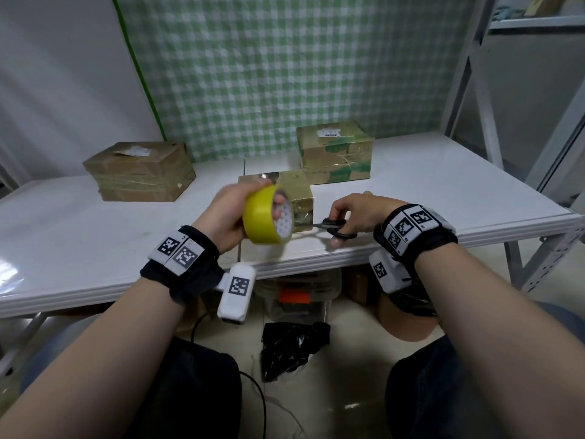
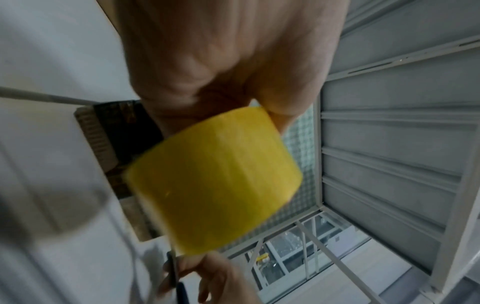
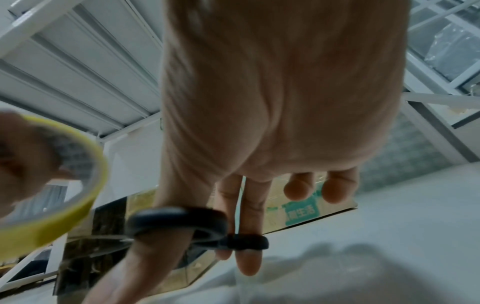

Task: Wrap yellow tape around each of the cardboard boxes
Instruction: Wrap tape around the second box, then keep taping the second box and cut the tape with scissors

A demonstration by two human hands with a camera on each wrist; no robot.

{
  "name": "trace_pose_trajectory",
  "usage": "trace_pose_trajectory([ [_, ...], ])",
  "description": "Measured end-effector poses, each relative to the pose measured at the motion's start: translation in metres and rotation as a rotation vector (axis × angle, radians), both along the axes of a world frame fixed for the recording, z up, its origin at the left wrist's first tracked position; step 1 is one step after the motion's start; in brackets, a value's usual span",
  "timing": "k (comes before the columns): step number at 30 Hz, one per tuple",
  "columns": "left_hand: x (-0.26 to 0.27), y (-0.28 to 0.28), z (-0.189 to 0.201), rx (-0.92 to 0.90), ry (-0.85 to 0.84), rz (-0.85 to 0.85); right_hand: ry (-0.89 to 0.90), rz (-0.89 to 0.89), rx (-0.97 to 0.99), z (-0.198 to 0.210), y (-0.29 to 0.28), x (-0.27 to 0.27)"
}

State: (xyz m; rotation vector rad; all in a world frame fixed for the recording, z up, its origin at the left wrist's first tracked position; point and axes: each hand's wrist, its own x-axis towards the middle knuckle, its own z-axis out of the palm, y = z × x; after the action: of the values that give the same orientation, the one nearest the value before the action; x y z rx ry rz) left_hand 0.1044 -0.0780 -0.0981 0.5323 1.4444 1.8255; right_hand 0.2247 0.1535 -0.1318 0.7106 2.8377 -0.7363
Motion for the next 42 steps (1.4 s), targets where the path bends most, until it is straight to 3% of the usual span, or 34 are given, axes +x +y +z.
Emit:
trace_pose_trajectory([
  [3, -0.009, 0.001, 0.007, 0.242, 0.027, 0.142, -0.025, -0.002, -0.027, -0.001, -0.002, 0.0],
  [5, -0.013, 0.003, 0.006, 0.292, 0.073, 0.214, -0.032, -0.006, -0.045, 0.0, -0.003, 0.002],
  [9, -0.011, 0.011, 0.001, 0.294, 0.17, 0.309, -0.028, 0.007, -0.08, 0.002, -0.005, 0.006],
  [16, -0.015, 0.014, 0.004, 0.238, 0.228, 0.315, -0.033, 0.045, -0.141, 0.003, -0.003, 0.014],
  [22, -0.011, 0.019, 0.004, 0.193, 0.321, 0.29, -0.077, 0.031, -0.075, 0.005, -0.003, 0.027],
  [26, -0.009, 0.021, 0.004, 0.197, 0.326, 0.31, 0.017, 0.068, -0.23, 0.004, 0.005, 0.035],
  [28, -0.01, 0.021, 0.004, 0.199, 0.321, 0.316, 0.151, 0.051, -0.34, 0.005, 0.007, 0.038],
  [31, -0.011, 0.021, 0.003, 0.209, 0.314, 0.322, 0.422, -0.15, -0.44, 0.01, 0.011, 0.037],
  [33, -0.011, 0.02, 0.003, 0.211, 0.322, 0.319, 0.474, -0.318, -0.395, 0.015, 0.012, 0.037],
  [38, -0.008, 0.017, 0.003, 0.199, 0.378, 0.288, 0.03, -0.52, 0.073, 0.013, 0.014, 0.035],
  [42, -0.004, 0.015, 0.004, 0.191, 0.422, 0.257, -0.029, -0.491, 0.067, 0.013, 0.006, 0.032],
])
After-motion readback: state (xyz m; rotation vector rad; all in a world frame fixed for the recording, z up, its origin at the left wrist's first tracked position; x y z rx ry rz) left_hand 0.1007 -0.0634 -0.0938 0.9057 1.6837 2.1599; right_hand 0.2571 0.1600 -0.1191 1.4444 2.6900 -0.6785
